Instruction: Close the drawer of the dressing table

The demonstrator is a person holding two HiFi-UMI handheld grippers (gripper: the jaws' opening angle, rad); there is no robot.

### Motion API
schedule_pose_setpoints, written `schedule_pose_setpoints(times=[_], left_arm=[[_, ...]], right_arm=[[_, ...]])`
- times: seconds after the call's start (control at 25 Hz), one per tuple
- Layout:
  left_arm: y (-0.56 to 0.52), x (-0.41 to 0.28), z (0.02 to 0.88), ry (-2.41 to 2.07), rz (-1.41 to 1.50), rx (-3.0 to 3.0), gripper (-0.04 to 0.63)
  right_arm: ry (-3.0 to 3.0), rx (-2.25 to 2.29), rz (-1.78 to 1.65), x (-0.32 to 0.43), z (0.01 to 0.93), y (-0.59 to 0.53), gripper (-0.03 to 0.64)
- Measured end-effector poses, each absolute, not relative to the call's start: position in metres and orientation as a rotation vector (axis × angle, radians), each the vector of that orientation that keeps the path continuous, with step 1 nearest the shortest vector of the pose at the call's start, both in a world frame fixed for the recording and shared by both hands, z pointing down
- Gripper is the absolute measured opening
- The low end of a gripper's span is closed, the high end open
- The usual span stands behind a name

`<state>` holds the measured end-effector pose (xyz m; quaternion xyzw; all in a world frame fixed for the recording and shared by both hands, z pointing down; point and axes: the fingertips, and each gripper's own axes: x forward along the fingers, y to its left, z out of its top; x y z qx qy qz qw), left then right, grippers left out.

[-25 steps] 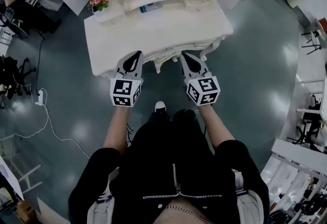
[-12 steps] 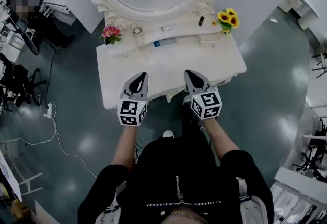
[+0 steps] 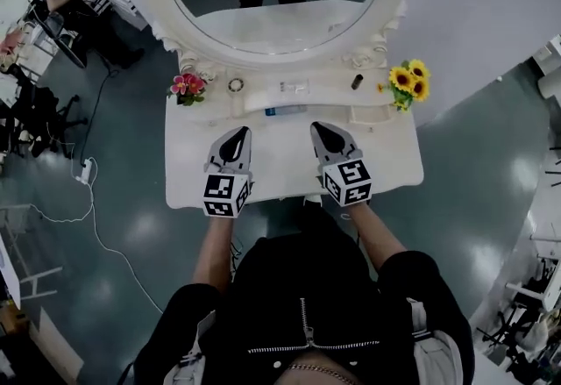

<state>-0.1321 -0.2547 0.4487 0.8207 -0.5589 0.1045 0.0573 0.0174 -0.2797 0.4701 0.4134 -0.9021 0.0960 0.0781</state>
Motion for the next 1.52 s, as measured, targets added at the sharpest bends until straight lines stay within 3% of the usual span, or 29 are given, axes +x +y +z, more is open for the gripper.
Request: schedule_pose_setpoints(times=[0.84, 1.2, 1.52], left_arm=[[-0.352, -0.090, 0.454, -1.681, 0.340, 2.471, 0.021], [-0.360, -0.084, 0.472, -1.594, 0.385, 2.479, 0.021], [-0.356, -0.069, 0.490, -1.507, 0.432, 2.491, 0.021]], right_arm=[[-2.710, 1.222, 0.383, 0.067, 0.485, -0.371, 0.010], [-2.645, 1.284, 0.580, 0.093, 0.526, -0.363, 0.085], [-2.490, 1.481, 0.977, 0.147, 0.592, -0.346, 0.084]])
